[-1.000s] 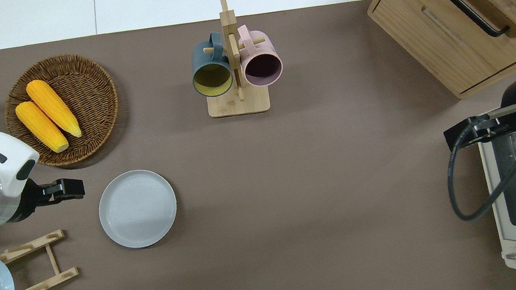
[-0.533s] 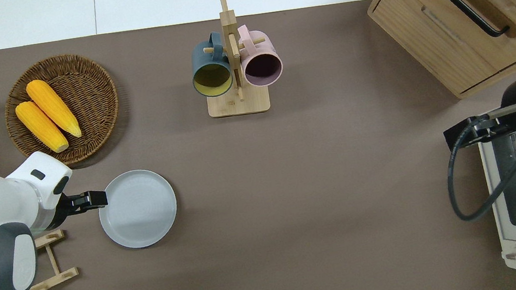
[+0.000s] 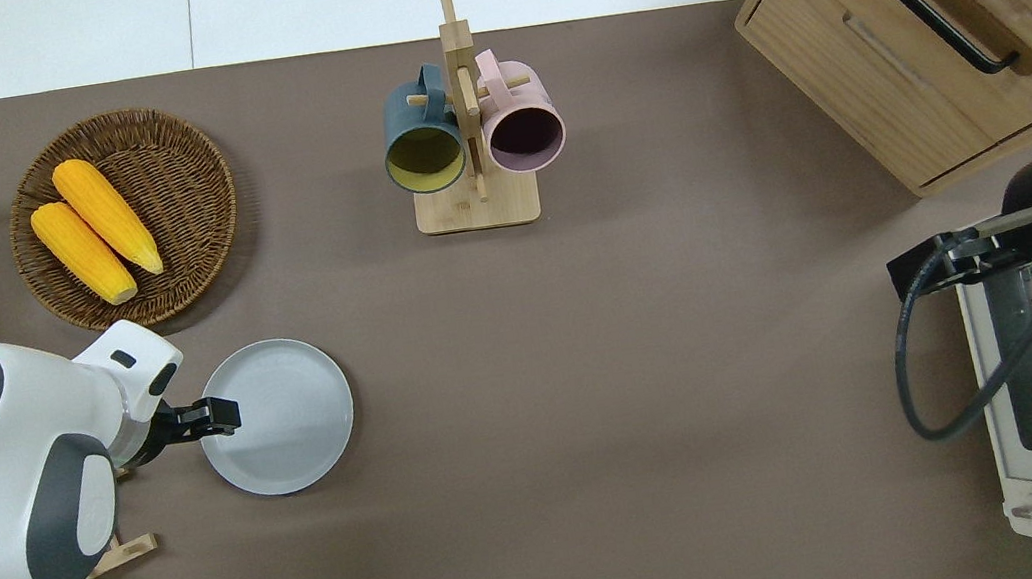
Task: Pick gray plate from table and place it on lower plate rack with left arm
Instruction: 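Close the left gripper on the gray plate's rim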
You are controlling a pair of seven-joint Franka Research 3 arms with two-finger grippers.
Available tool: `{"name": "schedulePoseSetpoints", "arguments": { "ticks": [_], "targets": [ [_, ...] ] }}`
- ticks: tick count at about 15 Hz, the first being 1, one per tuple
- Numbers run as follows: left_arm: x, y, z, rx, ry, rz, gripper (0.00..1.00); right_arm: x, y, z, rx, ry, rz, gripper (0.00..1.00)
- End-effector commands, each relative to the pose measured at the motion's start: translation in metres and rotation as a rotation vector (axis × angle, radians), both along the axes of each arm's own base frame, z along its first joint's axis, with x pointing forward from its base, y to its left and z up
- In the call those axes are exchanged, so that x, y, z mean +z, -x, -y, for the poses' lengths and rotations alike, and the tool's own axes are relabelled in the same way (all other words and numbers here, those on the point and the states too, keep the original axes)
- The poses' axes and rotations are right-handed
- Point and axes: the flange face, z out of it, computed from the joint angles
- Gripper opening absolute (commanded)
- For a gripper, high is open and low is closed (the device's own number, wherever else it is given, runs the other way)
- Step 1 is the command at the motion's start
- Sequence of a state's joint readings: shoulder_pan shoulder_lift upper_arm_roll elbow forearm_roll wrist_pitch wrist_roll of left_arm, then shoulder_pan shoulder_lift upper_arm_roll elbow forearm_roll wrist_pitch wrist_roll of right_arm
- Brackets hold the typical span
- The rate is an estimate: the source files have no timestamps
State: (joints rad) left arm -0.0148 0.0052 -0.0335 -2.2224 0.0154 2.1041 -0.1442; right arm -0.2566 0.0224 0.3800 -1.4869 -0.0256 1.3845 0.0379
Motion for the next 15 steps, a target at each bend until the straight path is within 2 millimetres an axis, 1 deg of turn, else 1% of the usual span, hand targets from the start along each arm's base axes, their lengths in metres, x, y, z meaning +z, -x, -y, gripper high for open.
{"name": "schedulePoseSetpoints", "arguments": {
  "ticks": [1, 4, 6, 11, 12, 13, 15],
  "targets": [
    [-0.025, -0.002, -0.004, 0.017, -0.005, -0.028, 1.0, 0.005, 0.002, 0.002, -0.016, 0.009, -0.001, 0.983],
    [-0.037, -0.002, -0.004, 0.019, -0.005, -0.052, 1.0, 0.005, 0.002, 0.002, -0.016, 0.009, -0.001, 0.983],
    [-0.051, -0.001, -0.004, 0.031, -0.008, -0.078, 0.99, 0.005, 0.002, 0.002, -0.016, 0.009, -0.001, 0.983],
    [-0.065, -0.003, -0.004, 0.046, -0.011, -0.095, 0.97, 0.005, 0.002, 0.002, -0.016, 0.009, -0.001, 0.983],
    [-0.069, -0.002, -0.004, 0.048, -0.011, -0.101, 0.93, 0.005, 0.002, 0.002, -0.016, 0.009, -0.001, 0.983],
    [-0.068, -0.003, -0.005, 0.055, -0.011, -0.099, 0.82, 0.005, 0.002, 0.002, -0.016, 0.009, -0.001, 0.983],
    [-0.067, -0.004, -0.005, 0.083, -0.015, -0.097, 0.43, 0.005, 0.002, 0.002, -0.016, 0.009, -0.001, 0.983]
  ]
}}
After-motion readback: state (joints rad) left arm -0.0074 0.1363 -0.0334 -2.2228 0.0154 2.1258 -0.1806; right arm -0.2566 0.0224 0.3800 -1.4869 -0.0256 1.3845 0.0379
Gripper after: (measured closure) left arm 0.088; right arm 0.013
